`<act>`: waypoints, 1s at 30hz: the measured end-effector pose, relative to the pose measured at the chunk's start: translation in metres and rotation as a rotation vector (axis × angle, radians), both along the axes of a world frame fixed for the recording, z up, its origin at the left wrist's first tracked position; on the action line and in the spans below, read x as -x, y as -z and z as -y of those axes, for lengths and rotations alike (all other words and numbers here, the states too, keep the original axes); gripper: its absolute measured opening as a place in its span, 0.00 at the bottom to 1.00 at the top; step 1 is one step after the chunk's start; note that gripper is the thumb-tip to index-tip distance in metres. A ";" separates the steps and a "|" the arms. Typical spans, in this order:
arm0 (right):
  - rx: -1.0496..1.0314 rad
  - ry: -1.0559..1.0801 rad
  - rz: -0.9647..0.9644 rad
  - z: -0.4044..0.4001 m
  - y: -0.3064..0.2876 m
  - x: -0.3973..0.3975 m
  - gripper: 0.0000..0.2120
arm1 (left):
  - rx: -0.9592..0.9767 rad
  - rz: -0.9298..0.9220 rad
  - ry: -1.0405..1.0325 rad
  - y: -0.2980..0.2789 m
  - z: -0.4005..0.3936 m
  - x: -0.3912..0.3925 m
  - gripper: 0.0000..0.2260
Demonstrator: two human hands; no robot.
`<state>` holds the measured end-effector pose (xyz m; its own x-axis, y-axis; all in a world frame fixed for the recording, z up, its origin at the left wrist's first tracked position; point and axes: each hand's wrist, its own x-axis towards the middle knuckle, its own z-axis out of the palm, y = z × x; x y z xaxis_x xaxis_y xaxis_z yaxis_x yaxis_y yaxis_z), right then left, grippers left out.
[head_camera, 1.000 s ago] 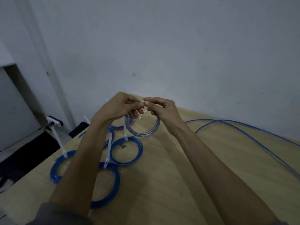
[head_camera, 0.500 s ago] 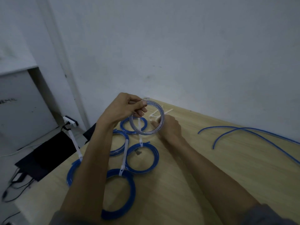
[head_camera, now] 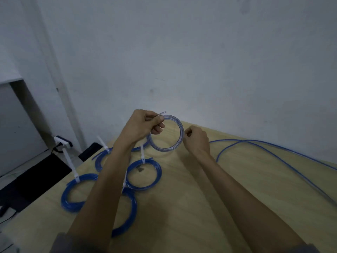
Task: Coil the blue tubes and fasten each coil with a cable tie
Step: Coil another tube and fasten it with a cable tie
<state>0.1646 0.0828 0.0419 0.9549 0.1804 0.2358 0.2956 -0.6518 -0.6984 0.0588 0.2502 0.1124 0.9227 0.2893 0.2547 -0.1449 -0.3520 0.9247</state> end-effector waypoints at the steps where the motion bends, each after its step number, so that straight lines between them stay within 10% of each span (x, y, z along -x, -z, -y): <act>1: -0.033 0.006 0.009 0.013 -0.006 0.001 0.06 | 0.008 0.005 0.011 0.003 0.012 -0.001 0.09; 19: -0.263 -0.028 0.492 0.207 -0.022 0.129 0.05 | 0.531 0.028 -0.103 0.080 0.199 -0.029 0.09; 30: -0.127 -0.057 0.494 0.212 0.015 0.118 0.06 | 0.467 -0.026 0.014 0.076 0.209 -0.024 0.08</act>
